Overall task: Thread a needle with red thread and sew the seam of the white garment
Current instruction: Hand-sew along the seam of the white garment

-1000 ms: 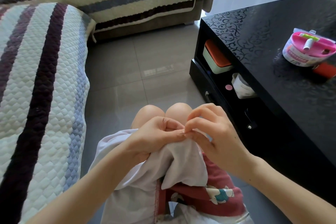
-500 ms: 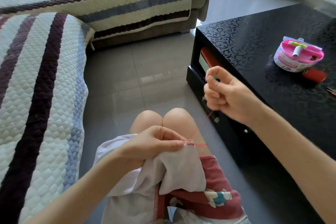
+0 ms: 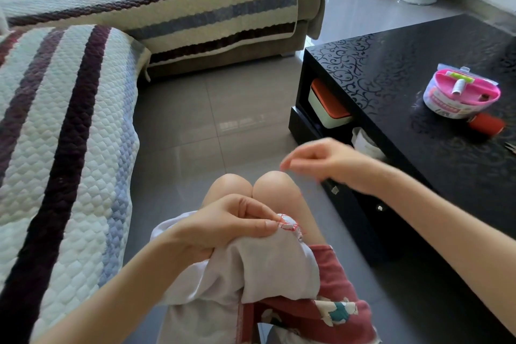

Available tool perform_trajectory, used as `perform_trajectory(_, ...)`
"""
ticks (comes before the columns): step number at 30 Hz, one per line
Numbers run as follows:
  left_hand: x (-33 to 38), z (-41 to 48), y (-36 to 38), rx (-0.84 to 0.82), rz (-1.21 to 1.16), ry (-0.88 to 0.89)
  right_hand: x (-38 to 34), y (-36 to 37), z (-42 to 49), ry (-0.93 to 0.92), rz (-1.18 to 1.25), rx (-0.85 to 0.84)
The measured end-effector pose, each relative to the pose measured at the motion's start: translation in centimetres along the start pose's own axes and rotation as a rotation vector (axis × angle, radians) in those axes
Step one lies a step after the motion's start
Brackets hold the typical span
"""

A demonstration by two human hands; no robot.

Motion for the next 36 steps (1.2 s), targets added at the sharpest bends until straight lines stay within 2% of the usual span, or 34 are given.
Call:
perform_trajectory(1,0.1,0.0,0.1,-0.006,0.009,-0.003,-0.5,2.4,-0.5,-0.009,-0.035,-0.119)
perform_trajectory(3,0.3,0.1,0.2,-0.02,0.019,-0.009,-0.6,5.1,-1.3,0.007,-0.084,-0.253)
perform_trajectory(9,0.5,0.1,0.4,-0.019,0.024,-0.017,-2.1,6.0,-2.0,-0.071,0.068,-0.315)
perform_trajectory(12,0.5,0.0,0.3,-0.017,0.025,-0.021,-1.3,4.1,-0.9,-0.065,0.053,-0.184)
perform_trajectory(15,0.3,-0.1,0.3,-0.019,0.037,-0.032,2.0,-0.1,0.8,0.004,-0.089,0.137)
perform_trajectory(18,0.2,-0.2,0.4,-0.025,0.033,-0.038,5.8,-3.7,1.5,0.175,-0.344,0.407)
perform_trajectory(20,0.2,-0.2,0.4,-0.028,0.031,-0.039,8.0,-4.9,1.5,0.304,-0.47,0.497)
perform_trajectory(27,0.3,-0.5,1.0,-0.067,-0.002,-0.043,12.4,-5.8,1.8,0.529,-0.725,0.546)
perform_trajectory(32,0.6,-0.8,1.2,-0.069,-0.022,-0.034,14.9,-6.6,1.0,0.711,-0.847,0.495)
perform_trajectory(36,0.5,-0.8,1.3,-0.078,-0.017,-0.044,16.6,-6.5,0.5,0.803,-0.849,0.447)
Point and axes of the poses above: each hand's wrist, its own z-axis towards the middle knuckle, its own y-axis out of the palm, x = y × z, the point moved 9 cm from there along z, towards the middle knuckle, and after that the axes turned 11 degrees about -x, right-handed, at the moved point
